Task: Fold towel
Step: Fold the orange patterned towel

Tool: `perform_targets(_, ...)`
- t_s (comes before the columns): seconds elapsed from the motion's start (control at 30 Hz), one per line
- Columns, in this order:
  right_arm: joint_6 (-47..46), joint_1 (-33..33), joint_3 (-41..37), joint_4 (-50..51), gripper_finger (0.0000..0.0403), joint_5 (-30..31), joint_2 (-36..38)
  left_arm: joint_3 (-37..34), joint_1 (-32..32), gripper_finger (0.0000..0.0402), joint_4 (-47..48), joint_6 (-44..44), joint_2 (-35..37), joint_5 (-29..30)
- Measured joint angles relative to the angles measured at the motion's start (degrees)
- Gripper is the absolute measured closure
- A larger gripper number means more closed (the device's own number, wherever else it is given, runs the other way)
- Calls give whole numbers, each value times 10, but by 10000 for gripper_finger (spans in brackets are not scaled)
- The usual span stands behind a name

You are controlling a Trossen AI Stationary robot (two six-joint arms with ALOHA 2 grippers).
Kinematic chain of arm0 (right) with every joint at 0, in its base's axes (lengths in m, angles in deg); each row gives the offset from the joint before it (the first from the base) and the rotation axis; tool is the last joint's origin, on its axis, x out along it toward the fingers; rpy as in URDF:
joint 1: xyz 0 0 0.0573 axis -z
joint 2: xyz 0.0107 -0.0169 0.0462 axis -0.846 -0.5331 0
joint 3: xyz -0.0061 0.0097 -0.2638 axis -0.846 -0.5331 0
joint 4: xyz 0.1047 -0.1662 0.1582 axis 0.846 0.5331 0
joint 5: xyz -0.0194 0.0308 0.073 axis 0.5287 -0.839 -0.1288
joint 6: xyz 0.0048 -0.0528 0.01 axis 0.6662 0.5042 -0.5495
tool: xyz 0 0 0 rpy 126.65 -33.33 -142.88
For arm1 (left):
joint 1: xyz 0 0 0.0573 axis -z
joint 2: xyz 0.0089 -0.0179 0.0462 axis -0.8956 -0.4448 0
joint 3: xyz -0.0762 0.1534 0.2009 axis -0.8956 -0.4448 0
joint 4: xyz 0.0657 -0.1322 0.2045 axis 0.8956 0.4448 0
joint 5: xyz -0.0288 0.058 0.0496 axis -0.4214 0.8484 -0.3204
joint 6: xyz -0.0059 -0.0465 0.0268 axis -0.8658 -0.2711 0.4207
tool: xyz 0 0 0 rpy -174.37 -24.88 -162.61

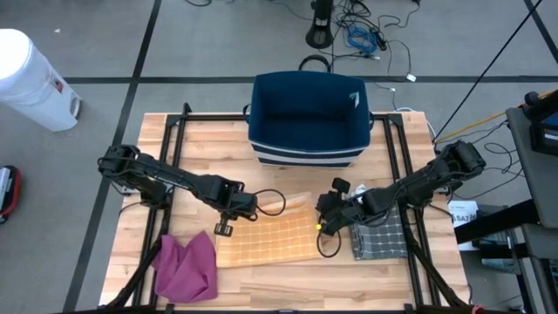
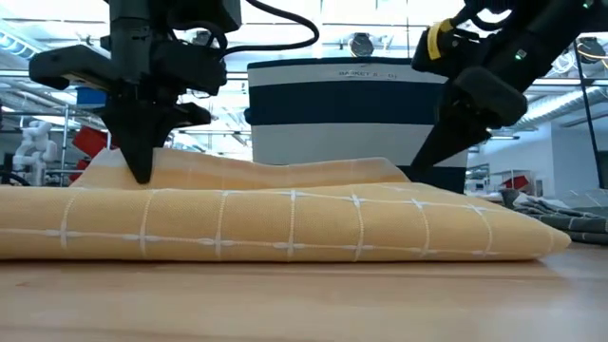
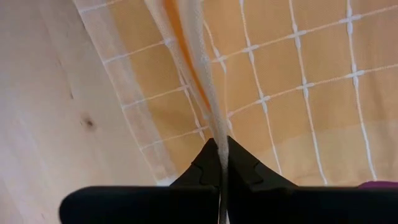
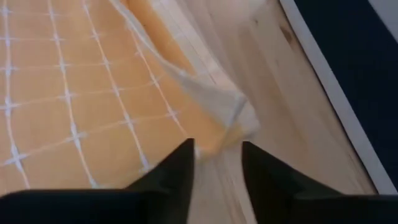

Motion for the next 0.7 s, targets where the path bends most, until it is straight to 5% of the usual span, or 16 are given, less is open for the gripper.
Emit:
perform_targets(0.23, -72, -17, 0, 75, 202, -1, 2, 0, -13, 401, -1, -3, 0, 0)
perform_targets(0.7, 19, -84, 0, -77, 215, -18, 2, 0, -27, 339, 2, -33, 0, 4)
